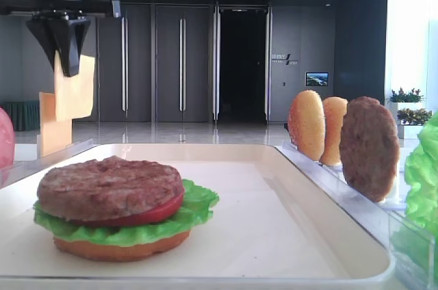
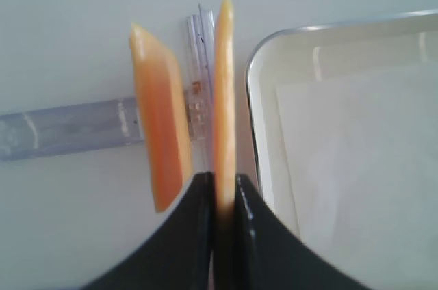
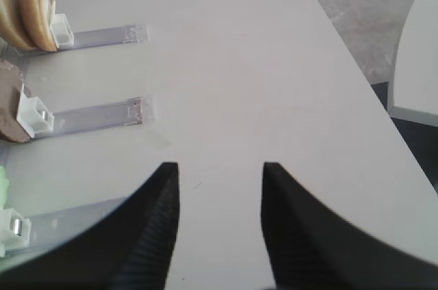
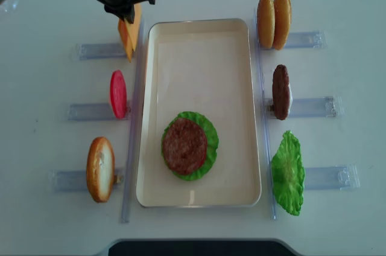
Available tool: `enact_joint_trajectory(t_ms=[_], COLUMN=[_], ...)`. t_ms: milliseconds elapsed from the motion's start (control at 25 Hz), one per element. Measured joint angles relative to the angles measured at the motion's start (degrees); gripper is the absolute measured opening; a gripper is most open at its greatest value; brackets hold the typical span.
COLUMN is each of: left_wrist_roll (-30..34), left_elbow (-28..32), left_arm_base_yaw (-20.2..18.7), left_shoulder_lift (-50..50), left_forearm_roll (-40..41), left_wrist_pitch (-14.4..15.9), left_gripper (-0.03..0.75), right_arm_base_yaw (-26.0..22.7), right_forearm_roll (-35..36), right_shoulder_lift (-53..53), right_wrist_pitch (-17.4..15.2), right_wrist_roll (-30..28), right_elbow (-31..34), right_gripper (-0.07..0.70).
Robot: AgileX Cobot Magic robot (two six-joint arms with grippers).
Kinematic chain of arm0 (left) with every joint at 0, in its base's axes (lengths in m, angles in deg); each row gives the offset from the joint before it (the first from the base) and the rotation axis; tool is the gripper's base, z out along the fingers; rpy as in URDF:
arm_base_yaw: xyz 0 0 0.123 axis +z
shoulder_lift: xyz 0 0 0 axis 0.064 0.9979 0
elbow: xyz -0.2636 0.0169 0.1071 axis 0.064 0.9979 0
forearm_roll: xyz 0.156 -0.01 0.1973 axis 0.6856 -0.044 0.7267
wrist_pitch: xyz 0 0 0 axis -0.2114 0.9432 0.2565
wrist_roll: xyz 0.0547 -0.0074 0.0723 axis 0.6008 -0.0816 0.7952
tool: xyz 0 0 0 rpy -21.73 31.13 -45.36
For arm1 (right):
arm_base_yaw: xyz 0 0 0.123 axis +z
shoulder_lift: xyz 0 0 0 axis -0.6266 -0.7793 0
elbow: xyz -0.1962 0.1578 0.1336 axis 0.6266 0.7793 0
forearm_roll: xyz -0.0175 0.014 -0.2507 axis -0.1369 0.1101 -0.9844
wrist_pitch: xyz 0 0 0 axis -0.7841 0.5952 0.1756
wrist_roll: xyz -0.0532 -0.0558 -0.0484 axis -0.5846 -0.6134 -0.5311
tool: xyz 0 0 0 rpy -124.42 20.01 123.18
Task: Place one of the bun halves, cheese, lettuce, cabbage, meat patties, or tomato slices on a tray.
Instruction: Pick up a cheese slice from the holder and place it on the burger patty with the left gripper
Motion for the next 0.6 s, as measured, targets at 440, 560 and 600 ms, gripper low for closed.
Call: enact_joint_trajectory(t_ms=[440, 560, 600], left_wrist_roll=[3.6, 4.0, 4.1], left_elbow=[-1.2, -1.1, -0.4], left_arm_base_yaw=[0.0, 0.0, 0.0], left_shoulder_lift=[-8.4, -11.0, -12.2], left_forearm_roll=[-1.4, -1.8, -1.9], left_wrist_pitch=[8.8, 12.0, 12.3], left_gripper=[0.036, 0.036, 0.036], right_arm_base_yaw=[0.0, 0.0, 0.0], right_forearm_roll=[0.0, 0.0, 0.0], right_shoulder_lift=[0.0, 0.0, 0.0], right_wrist_pitch=[0.0, 0.0, 0.0], right_wrist_roll=[0.0, 0.0, 0.0], right_elbow=[0.0, 0.0, 0.0], right_gripper=[0.279, 0.279, 0.279])
